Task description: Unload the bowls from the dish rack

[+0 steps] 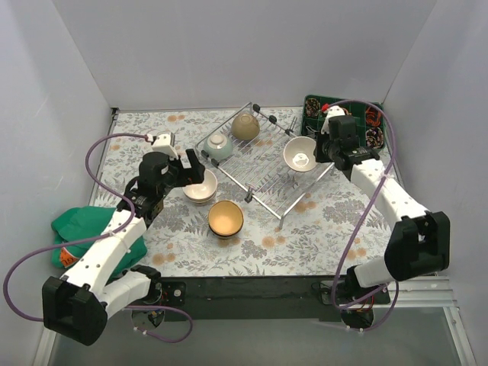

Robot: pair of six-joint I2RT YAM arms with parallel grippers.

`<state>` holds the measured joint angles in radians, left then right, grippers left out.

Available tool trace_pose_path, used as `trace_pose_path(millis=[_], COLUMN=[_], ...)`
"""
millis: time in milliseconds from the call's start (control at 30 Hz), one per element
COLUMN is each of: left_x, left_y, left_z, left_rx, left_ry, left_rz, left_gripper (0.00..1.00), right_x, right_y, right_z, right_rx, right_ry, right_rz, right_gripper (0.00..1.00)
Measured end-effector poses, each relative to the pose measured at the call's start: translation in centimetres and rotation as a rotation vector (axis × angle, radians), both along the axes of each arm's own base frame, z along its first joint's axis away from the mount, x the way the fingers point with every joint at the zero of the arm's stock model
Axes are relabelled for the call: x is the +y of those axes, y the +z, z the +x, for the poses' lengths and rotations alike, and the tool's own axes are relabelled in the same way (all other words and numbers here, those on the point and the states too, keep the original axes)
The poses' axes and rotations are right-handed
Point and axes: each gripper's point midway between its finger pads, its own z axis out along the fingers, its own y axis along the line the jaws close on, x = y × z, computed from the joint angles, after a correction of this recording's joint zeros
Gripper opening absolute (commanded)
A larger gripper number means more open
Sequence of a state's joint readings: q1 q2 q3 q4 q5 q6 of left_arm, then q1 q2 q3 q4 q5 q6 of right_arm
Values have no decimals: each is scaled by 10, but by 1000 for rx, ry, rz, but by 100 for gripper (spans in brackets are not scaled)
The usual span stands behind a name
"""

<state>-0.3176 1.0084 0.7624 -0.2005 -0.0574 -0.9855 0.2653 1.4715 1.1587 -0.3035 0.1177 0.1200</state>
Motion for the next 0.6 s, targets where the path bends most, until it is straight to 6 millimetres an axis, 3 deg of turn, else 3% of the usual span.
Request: trace_pose_path(millis=[100, 233, 400, 600], left_x=[-28, -78, -127, -177], left_y=[17, 34, 42, 33], left_z=[-5, -20, -41, -61], left_rx=[-7, 6, 54, 123], left_ry=[-61, -176, -274, -336], left_rz=[-38, -78, -111, -88], left_gripper=[98, 98, 97, 93], right_x=[20, 51, 82, 94], right_y=[21, 31, 30, 23], right_z=[-14, -38, -68, -98], right_rx=[-57, -92, -96, -93], right_ry=[62, 162, 275, 343], right_rz=[20, 26, 31, 26], right_gripper=[1, 1, 1, 1])
